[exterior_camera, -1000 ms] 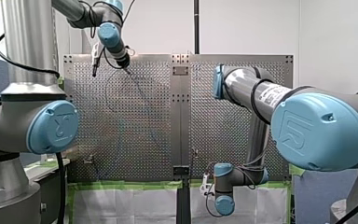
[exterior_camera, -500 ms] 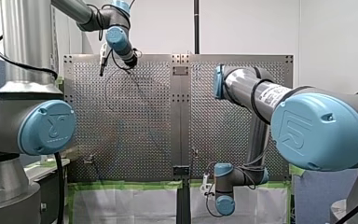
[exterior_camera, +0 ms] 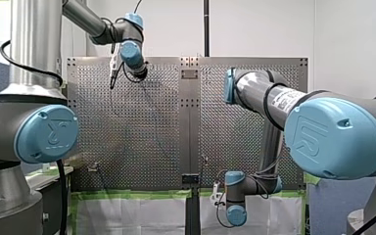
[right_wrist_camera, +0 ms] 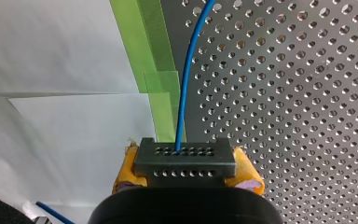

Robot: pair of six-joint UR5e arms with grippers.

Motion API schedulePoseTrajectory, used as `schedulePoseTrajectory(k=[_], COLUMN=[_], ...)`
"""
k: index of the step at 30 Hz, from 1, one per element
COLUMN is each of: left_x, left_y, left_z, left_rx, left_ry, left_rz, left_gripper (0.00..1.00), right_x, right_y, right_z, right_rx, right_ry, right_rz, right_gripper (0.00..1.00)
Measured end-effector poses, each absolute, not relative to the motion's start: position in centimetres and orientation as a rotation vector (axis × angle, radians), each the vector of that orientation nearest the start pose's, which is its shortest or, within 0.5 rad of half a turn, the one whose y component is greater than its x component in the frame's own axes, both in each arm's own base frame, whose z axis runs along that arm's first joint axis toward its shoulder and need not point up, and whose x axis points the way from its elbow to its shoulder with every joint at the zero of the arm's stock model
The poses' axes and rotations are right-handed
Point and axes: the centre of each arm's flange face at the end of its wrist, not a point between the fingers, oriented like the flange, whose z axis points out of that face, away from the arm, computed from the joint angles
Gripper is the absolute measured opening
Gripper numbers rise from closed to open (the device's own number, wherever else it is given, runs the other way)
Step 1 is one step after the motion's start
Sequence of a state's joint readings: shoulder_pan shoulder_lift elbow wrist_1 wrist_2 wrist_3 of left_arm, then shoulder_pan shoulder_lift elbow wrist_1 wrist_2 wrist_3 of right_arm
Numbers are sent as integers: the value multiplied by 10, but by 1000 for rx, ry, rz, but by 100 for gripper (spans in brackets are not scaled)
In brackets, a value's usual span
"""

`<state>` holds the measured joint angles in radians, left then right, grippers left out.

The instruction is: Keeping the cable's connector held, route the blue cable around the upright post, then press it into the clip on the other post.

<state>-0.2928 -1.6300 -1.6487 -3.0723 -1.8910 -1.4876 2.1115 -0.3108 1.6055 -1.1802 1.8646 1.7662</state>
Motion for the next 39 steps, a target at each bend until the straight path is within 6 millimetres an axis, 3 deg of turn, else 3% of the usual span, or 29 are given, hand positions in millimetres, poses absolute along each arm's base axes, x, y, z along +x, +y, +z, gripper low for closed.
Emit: schedulePoseTrajectory(k=[5, 16, 32, 39], left_x=[454, 467, 482, 490], left_y=[-250, -273, -274, -281], left_z=[420, 384, 384, 361], left_rx=[62, 79, 8, -13], left_ry=[1633, 1669, 1599, 1601], left_rz=[90, 103, 231, 290], left_gripper=[100, 100, 100, 100], right_x=[396, 396, 397, 399], right_y=[-456, -456, -455, -454], right_z=[-195, -195, -195, -195], right_rx=[1409, 1409, 1419, 1422], right_ry=[-1296, -1296, -1295, -1291], right_rz=[1433, 1433, 1440, 1448], right_gripper=[0, 0, 0, 0])
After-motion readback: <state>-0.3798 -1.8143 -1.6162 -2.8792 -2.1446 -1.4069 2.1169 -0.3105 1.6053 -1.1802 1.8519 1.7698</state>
